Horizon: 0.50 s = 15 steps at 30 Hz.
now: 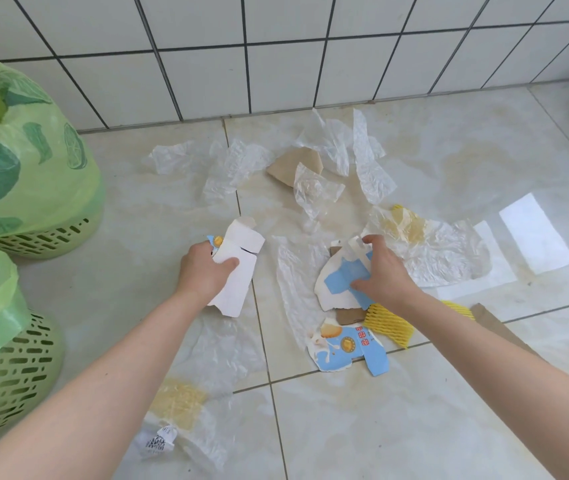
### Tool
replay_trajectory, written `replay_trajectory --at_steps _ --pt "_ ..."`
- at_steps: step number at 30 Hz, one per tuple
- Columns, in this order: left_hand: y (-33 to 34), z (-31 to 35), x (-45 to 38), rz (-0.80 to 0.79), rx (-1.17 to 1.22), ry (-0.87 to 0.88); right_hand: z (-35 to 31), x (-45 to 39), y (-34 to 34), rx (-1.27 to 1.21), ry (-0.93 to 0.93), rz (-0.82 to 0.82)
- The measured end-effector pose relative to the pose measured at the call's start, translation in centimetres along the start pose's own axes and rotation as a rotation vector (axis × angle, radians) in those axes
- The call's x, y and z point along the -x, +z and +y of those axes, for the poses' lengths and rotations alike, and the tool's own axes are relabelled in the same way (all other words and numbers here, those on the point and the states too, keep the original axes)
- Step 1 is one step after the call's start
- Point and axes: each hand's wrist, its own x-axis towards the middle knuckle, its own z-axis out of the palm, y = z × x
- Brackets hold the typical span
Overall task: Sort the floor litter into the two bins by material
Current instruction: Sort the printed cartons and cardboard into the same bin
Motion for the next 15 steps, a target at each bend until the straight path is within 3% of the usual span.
replay_trajectory --at_steps 15 --pt "-2.9 -0.7 1.2 0.036 0.325 -0.075 -4.1 0.0 3.4 0.135 0.043 0.015"
